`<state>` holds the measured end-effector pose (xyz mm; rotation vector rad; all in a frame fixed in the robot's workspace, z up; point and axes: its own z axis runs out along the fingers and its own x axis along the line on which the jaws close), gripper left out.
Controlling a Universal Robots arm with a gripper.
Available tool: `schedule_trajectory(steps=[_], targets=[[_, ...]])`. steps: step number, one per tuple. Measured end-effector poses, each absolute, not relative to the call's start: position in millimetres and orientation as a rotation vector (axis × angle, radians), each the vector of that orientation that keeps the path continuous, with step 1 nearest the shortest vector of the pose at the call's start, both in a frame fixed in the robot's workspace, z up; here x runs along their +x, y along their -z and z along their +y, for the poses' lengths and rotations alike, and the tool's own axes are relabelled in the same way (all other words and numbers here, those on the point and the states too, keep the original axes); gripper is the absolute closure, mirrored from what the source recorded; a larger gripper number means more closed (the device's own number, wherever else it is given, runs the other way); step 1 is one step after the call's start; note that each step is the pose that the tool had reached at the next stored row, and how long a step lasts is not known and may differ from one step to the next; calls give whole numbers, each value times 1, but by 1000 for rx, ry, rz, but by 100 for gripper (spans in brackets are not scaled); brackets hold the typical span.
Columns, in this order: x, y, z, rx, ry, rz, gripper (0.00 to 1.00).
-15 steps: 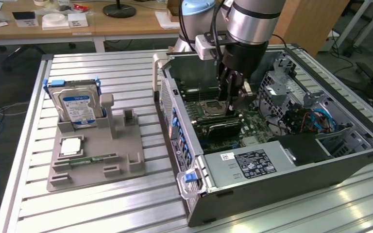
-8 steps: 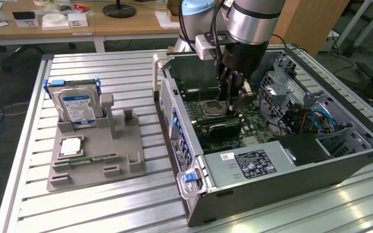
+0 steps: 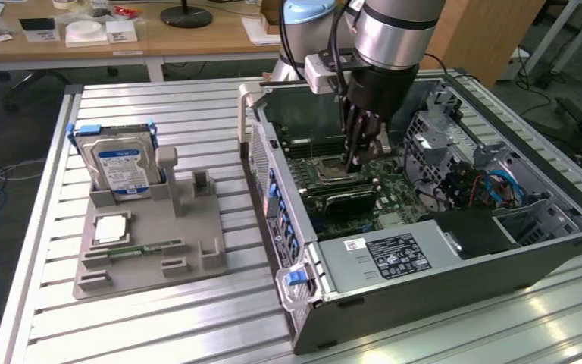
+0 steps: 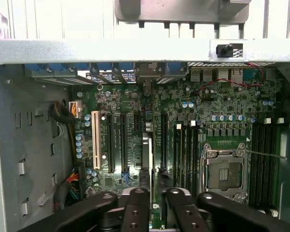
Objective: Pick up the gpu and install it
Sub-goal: 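Press down on the gpu until it lock into place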
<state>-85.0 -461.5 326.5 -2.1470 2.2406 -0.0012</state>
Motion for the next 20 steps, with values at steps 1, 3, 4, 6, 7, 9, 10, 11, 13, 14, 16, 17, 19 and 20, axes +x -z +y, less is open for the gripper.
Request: schedule_trajectory(steps=[1,3,4,6,7,9,10,11,13,14,16,17,19,20], targets=[[-85,-326,-461,-2147,1,2241,80],[-85,-326,-461,-2147,1,2241,89],[-85,-326,-461,-2147,1,2241,89],[-85,-326,-461,-2147,1,2241,89],[-85,-326,-461,-2147,1,2241,89],[-85,-326,-461,-2147,1,2241,89],[-85,-326,-461,-2147,1,2241,89],[-85,-326,-461,-2147,1,2241,89],[-83,-327,-461,-2147,0,2241,89],[-83,-327,-461,-2148,0,2241,89],[-81,-326,-461,-2148,-1,2242,89],[-81,-327,-461,-2148,-1,2242,89],[-81,-326,-461,-2148,-1,2242,89],[-81,-326,-461,-2148,-1,2242,89]])
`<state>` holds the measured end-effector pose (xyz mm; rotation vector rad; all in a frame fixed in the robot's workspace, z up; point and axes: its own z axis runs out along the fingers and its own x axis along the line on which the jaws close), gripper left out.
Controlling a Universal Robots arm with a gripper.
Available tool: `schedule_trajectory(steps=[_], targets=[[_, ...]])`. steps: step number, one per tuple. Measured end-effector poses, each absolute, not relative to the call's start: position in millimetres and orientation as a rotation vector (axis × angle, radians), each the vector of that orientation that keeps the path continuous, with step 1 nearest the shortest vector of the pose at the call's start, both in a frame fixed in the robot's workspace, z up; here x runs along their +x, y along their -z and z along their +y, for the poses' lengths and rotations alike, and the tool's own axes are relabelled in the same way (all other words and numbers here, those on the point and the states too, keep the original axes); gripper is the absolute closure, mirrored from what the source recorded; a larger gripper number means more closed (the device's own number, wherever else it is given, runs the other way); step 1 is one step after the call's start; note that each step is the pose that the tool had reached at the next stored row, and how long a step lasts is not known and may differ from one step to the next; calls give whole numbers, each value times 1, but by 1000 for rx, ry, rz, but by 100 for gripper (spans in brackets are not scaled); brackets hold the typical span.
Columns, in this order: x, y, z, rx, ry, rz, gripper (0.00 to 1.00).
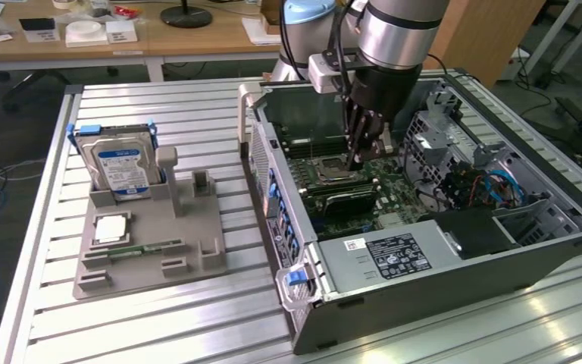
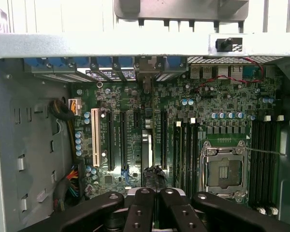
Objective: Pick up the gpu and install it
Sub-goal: 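Press down on the gpu until it lock into place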
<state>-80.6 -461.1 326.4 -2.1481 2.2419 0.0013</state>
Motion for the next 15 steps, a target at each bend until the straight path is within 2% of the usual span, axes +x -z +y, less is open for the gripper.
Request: schedule_trajectory(steps=[15], targets=[[-81,-325,-463,-2148,-1,2242,89]])
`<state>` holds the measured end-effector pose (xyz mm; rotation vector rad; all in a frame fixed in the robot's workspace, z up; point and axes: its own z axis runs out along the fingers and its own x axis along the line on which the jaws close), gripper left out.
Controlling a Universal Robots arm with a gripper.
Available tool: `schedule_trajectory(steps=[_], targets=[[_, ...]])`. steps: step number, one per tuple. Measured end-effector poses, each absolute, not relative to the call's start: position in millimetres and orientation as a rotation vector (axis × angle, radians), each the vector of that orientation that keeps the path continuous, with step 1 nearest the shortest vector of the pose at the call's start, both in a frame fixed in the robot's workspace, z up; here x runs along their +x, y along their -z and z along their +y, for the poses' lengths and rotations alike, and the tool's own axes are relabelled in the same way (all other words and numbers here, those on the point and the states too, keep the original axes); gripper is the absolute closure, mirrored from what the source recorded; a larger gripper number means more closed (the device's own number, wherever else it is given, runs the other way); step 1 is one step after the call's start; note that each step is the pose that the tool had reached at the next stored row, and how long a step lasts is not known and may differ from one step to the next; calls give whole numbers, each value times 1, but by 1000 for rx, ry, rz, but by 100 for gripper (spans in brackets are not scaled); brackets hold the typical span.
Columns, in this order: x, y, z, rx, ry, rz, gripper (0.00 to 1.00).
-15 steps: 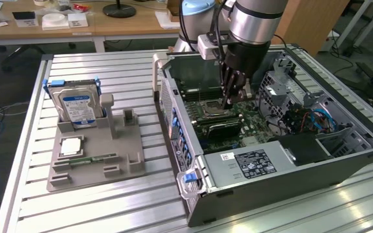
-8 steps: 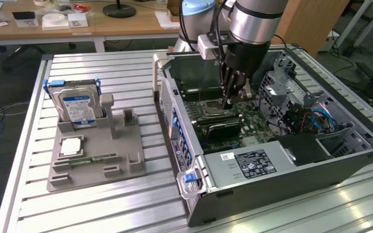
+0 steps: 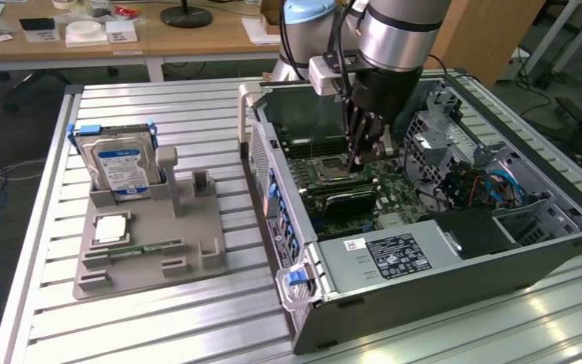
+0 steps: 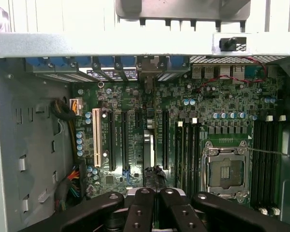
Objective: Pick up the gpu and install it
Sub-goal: 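Press down on the gpu until it lock into place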
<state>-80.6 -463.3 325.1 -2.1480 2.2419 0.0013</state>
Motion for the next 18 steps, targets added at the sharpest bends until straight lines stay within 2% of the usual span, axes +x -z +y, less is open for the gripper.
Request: schedule_trajectory(steps=[18], targets=[[-81,-311,-461,-2148,-1,2242,89]])
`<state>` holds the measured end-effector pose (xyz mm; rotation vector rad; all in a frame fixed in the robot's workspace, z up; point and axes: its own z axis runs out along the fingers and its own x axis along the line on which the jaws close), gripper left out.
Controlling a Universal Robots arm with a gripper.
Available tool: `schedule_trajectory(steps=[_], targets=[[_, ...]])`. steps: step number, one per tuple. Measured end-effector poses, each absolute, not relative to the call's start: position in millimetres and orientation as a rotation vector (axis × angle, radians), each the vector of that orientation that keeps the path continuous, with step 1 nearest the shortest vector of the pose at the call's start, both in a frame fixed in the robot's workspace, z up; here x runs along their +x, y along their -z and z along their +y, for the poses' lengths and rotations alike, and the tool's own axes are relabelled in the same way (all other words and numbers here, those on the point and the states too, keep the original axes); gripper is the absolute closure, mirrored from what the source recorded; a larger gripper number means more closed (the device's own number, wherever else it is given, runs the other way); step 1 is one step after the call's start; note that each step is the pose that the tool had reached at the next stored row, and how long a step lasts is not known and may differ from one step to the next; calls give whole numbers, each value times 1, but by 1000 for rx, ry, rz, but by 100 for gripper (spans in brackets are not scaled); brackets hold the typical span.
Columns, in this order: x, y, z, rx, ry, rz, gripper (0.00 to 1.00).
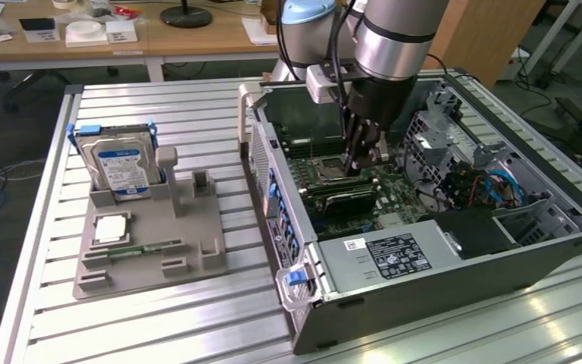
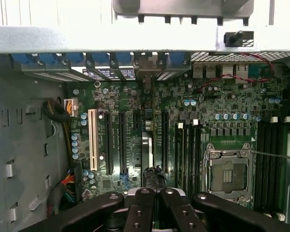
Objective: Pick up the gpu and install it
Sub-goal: 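Press down on the gpu until it lock into place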
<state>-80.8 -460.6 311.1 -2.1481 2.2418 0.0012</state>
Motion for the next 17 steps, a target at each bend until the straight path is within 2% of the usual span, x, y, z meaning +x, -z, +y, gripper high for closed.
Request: schedule_trajectory(steps=[17], targets=[[-81,-299,-461,-2146,-4,2241,89]])
